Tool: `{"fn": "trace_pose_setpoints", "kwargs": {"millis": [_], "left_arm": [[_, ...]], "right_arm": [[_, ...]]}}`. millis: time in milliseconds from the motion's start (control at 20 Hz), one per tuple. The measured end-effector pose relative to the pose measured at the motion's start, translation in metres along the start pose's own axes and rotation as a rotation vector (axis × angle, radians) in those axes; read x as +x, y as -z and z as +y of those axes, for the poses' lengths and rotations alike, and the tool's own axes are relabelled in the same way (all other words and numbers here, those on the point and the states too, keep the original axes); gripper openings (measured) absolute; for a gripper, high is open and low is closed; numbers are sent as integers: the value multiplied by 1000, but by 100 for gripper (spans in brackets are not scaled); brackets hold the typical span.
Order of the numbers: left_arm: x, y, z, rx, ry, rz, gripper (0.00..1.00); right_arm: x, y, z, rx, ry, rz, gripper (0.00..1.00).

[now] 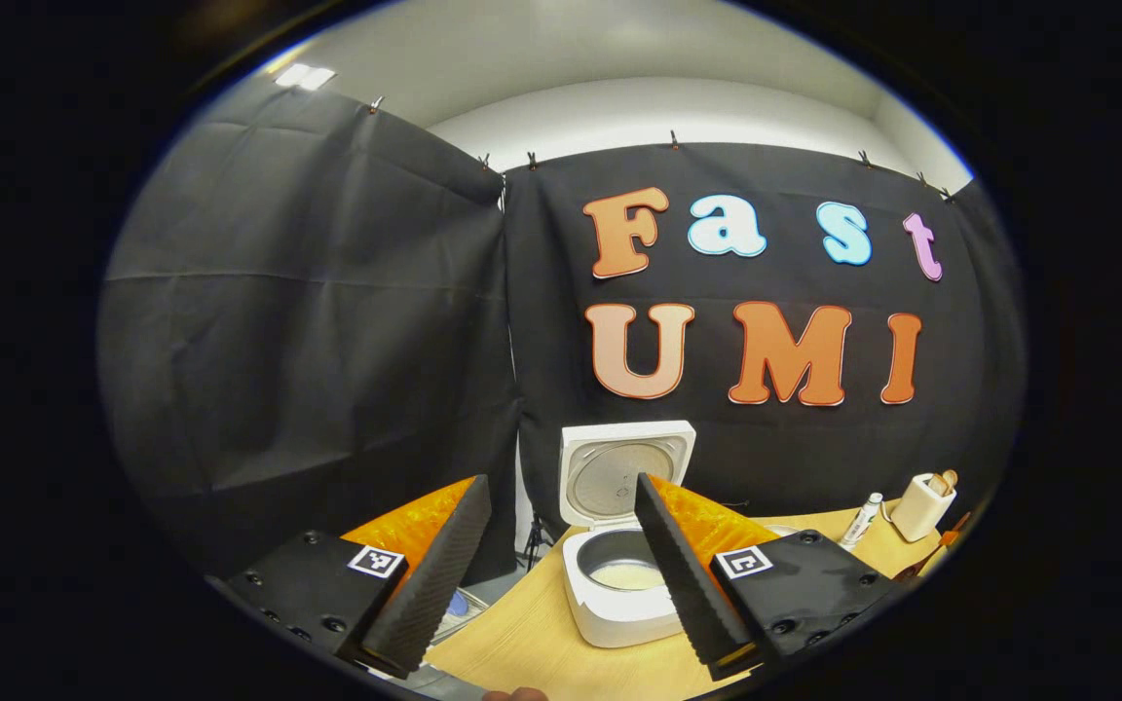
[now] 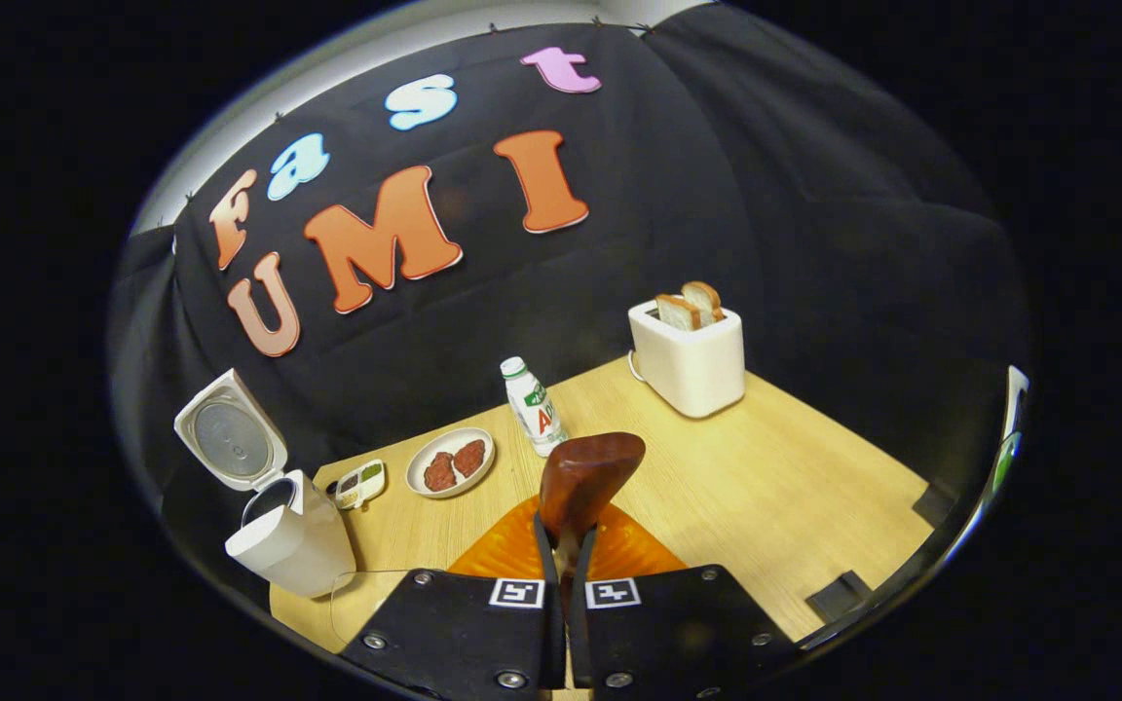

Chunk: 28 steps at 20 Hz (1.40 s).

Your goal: Close the left gripper, press the button to open the rice cooker; take a wooden spoon from the chopstick holder with the right hand, scoop a spoonful of rice and pour it into the rice cooker, then put the wooden spoon back into the chopstick holder.

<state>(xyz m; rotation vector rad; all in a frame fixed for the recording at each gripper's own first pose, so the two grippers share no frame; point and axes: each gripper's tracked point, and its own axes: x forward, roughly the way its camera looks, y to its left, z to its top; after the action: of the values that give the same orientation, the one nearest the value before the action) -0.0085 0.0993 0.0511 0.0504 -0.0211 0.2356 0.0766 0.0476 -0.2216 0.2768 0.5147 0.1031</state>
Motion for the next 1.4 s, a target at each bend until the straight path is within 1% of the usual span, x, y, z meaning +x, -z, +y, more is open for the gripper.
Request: {"fn": "trace_pose_setpoints", "kwargs": {"millis": [150,250,350,500,700,850,1100,1300,1400], "left_arm": [[2,3,3,-9,4,5,99],[3,4,1,-12,12,9,100],[6,5,4,0,12,6,100],[8,6,5,11,23,7,100],[13,5,9,7,41,1,99],[19,9,14,22,42,8,100],[27,18,21,59,54,28,100],[35,29,20,70,71,58,100],[39,33,22,76,71,65,100]], "right_arm": [[-12,-17,27,-64,-48,-39,1],[-17,-21,46,-103,-75,-51,1],[-21,-19,70,-117,-112,-54,1],[-24,-5,107,-149,-170,-48,1],[-22,28,142,-217,-208,-17,1],[-17,60,152,-267,-194,23,1],[-10,109,156,-367,-158,82,1],[-3,135,142,-447,-74,113,1],[-5,143,144,-478,-73,111,1]]}}
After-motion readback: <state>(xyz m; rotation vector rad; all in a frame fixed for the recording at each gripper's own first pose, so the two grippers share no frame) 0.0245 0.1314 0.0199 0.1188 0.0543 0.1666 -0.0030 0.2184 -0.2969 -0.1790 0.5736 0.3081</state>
